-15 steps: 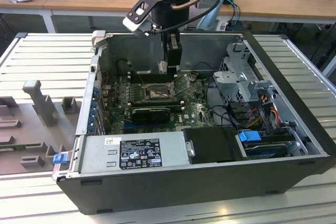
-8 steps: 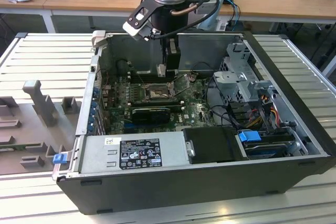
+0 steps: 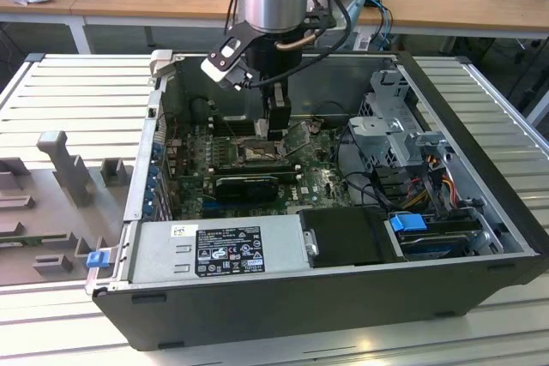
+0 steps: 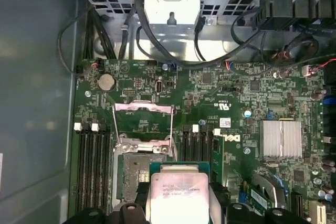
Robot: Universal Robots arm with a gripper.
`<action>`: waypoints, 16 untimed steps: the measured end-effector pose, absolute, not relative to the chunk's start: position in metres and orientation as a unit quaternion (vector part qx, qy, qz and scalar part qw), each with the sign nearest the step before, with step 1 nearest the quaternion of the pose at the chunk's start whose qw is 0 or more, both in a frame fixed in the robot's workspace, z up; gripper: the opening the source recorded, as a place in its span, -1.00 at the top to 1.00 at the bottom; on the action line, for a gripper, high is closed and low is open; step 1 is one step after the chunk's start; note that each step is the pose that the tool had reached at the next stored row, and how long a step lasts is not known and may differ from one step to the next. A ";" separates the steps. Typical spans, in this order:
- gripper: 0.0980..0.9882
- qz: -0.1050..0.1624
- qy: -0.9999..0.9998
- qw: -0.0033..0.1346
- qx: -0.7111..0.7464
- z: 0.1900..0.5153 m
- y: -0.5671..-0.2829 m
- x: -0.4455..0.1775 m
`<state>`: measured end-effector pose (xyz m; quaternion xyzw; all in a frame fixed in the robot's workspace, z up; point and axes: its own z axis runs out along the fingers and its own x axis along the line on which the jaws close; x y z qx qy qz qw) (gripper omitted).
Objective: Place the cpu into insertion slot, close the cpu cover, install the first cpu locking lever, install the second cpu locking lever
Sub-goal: 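Place the cpu into insertion slot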
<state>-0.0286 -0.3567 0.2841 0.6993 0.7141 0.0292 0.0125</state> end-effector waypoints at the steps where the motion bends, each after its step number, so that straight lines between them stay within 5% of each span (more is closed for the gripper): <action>1: 0.04 0.029 0.714 0.012 0.699 0.280 -0.356 -0.029; 16: 0.04 0.029 0.714 0.012 0.699 0.260 -0.343 -0.032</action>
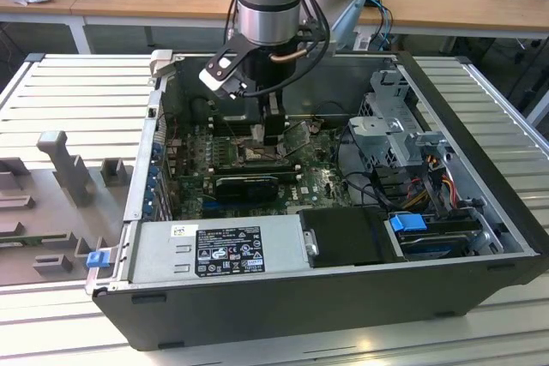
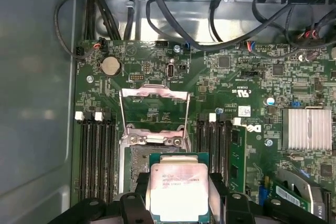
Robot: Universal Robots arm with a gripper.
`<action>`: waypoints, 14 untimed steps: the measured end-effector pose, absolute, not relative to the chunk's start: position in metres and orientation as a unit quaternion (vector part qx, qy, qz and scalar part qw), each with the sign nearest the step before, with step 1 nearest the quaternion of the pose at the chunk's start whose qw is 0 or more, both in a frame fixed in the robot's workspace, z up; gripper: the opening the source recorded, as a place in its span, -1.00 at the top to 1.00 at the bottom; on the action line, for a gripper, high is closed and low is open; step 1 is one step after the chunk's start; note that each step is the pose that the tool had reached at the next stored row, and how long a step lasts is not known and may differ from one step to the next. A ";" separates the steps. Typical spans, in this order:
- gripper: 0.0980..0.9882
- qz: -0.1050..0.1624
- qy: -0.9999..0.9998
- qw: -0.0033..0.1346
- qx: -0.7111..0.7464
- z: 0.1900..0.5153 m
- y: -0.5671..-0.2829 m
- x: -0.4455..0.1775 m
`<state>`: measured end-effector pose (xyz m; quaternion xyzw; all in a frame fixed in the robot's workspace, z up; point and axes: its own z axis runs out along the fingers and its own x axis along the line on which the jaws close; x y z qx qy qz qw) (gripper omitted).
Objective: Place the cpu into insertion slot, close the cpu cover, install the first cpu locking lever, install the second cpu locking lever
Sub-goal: 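Place the cpu into insertion slot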
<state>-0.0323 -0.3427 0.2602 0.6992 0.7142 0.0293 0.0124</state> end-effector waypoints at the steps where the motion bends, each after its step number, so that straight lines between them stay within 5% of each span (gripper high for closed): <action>1: 0.04 0.029 0.714 0.012 0.699 0.259 -0.342 -0.033; 14: 0.04 0.029 0.714 0.012 0.699 0.247 -0.337 -0.038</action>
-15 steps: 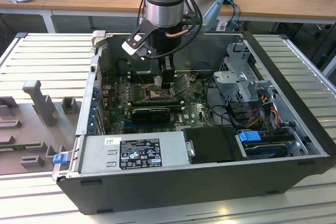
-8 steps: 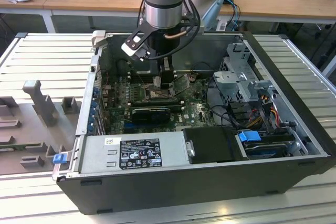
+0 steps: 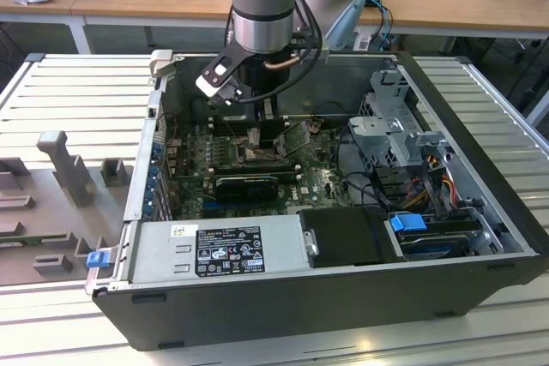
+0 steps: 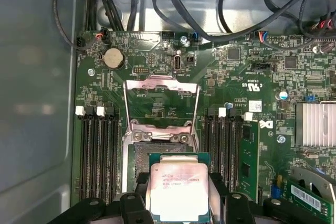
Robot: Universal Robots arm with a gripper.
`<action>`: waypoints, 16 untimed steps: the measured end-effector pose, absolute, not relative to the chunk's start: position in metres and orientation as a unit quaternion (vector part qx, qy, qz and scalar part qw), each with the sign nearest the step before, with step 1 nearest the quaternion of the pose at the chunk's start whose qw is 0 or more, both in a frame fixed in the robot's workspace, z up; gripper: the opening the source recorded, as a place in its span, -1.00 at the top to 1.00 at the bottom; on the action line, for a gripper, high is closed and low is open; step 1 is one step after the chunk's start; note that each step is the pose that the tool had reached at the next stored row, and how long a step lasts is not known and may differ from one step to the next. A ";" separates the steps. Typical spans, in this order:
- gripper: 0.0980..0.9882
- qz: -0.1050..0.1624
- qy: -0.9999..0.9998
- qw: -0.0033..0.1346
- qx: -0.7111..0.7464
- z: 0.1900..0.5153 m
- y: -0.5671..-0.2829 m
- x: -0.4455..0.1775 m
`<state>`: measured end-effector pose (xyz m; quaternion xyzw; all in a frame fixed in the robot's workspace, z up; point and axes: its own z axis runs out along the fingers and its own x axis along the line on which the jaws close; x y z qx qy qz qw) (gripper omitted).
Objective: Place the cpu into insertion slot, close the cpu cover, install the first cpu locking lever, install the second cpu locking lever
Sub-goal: 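Place the cpu into insertion slot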
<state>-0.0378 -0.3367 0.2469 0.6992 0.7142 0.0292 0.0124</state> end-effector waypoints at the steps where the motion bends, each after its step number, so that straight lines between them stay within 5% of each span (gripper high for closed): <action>1: 0.04 0.029 0.714 0.012 0.699 0.246 -0.336 -0.038; 16: 0.04 0.029 0.714 0.012 0.699 0.232 -0.331 -0.039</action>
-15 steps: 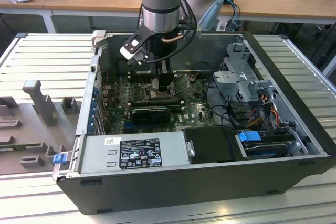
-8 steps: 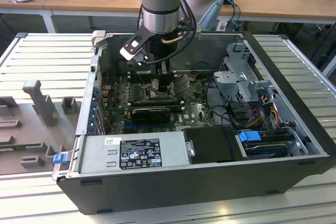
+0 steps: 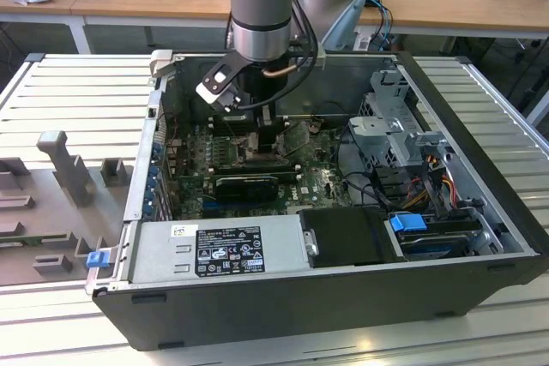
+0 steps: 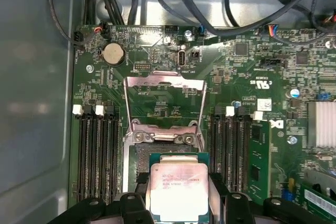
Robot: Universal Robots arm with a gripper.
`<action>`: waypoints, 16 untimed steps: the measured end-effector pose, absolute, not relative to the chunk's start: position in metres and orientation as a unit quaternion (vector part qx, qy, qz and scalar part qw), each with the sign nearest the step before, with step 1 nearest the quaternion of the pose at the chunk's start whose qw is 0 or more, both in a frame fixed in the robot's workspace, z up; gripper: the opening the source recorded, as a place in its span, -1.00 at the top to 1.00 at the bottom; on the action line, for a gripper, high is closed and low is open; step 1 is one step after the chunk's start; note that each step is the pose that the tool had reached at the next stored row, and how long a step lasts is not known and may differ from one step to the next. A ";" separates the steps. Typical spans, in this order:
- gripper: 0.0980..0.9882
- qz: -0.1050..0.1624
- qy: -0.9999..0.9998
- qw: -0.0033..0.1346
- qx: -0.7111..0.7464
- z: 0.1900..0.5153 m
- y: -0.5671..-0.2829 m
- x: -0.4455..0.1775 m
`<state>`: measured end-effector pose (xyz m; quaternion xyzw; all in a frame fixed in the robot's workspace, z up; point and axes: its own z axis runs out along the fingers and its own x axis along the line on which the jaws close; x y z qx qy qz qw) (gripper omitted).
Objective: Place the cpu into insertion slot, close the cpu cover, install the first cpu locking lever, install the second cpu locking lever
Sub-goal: 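Place the cpu into insertion slot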
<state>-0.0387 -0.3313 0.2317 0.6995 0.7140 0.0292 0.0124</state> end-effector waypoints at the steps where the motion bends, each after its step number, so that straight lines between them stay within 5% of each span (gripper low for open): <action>1: 0.04 0.029 0.714 0.012 0.699 0.228 -0.331 -0.039; 16: 0.04 0.030 0.711 0.012 0.703 0.212 -0.325 -0.043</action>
